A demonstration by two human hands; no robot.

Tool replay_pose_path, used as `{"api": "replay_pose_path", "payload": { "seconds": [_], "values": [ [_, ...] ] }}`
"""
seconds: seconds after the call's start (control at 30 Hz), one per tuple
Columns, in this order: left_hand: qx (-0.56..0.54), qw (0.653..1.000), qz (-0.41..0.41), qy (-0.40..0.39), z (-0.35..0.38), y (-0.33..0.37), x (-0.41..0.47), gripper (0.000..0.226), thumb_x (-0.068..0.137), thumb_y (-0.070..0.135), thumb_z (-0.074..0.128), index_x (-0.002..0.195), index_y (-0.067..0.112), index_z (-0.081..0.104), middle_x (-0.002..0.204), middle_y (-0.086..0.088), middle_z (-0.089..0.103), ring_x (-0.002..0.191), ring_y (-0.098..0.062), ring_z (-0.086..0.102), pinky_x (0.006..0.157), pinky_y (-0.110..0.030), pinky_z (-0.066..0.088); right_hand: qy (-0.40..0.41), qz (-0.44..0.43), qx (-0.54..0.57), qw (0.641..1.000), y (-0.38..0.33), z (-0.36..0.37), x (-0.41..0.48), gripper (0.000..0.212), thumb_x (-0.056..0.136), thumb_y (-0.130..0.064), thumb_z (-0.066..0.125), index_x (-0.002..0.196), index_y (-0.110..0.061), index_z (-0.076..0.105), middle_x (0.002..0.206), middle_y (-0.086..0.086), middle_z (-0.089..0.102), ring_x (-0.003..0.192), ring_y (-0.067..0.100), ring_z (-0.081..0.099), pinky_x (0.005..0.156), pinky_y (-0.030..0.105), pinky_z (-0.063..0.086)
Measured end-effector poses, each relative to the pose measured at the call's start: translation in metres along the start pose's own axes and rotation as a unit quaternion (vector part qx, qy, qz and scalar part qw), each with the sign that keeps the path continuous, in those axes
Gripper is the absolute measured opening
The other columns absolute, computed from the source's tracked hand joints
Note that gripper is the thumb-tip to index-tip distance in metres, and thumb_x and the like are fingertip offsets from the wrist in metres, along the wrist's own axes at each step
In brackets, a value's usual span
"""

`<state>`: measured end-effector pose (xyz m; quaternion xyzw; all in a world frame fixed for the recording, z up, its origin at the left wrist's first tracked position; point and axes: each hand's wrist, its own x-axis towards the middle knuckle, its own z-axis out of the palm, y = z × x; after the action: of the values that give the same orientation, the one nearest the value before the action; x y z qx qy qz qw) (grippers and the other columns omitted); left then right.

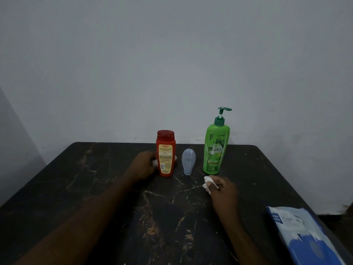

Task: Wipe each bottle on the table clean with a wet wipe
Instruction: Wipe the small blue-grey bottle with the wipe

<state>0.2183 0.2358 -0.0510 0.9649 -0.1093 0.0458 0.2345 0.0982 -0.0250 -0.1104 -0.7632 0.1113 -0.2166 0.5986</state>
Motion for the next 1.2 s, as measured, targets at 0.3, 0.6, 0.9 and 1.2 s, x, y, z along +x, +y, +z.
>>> {"api": "replay_pose_path", "payload": {
  "seconds": [0.3, 0.6, 0.9, 1.2],
  "values": [
    [-0.032, 0.984, -0.17, 0.036, -0.009, -0.023, -0.007, 0.039, 0.084, 0.017, 0.079, 0.121, 0.011, 0.065, 0.123, -0.011, 0.066, 0.113, -0.023, 0.063, 0.096, -0.038, 0.052, 0.001, -0.008, -0.017, 1.0, -0.002, 0.0, 0.001, 0.018, 0.091, -0.015, 0.068, 0.103, -0.028, 0.07, 0.093, -0.012, 0.067, 0.085, -0.002, 0.061, 0.069, 0.016, 0.043],
    [-0.162, 0.936, -0.265, 0.164, 0.01, -0.018, -0.026, 0.044, 0.079, 0.025, 0.086, 0.113, 0.011, 0.062, 0.123, -0.013, 0.068, 0.112, -0.029, 0.066, 0.097, -0.047, 0.057, 0.002, 0.004, -0.044, 0.999, 0.001, 0.002, 0.003, 0.018, 0.092, -0.017, 0.066, 0.109, -0.022, 0.071, 0.088, -0.018, 0.061, 0.082, -0.002, 0.058, 0.067, 0.018, 0.041],
    [-0.06, 0.936, -0.26, 0.229, 0.035, -0.016, -0.028, 0.054, 0.073, 0.046, 0.086, 0.112, 0.016, 0.063, 0.119, -0.006, 0.066, 0.116, -0.027, 0.058, 0.1, -0.043, 0.046, 0.006, -0.002, -0.047, 0.999, 0.001, 0.001, 0.003, 0.019, 0.091, -0.017, 0.068, 0.109, -0.022, 0.072, 0.093, -0.01, 0.066, 0.083, -0.002, 0.059, 0.066, 0.016, 0.041],
    [-0.004, 0.939, -0.283, 0.195, 0.035, -0.017, -0.025, 0.062, 0.075, 0.054, 0.083, 0.117, 0.014, 0.063, 0.128, -0.009, 0.063, 0.122, -0.028, 0.054, 0.106, -0.045, 0.041, 0.008, -0.011, -0.026, 1.0, 0.002, 0.001, 0.002, 0.017, 0.09, -0.014, 0.068, 0.105, -0.022, 0.072, 0.088, -0.015, 0.064, 0.082, -0.003, 0.059, 0.067, 0.015, 0.041]
  ]
}}
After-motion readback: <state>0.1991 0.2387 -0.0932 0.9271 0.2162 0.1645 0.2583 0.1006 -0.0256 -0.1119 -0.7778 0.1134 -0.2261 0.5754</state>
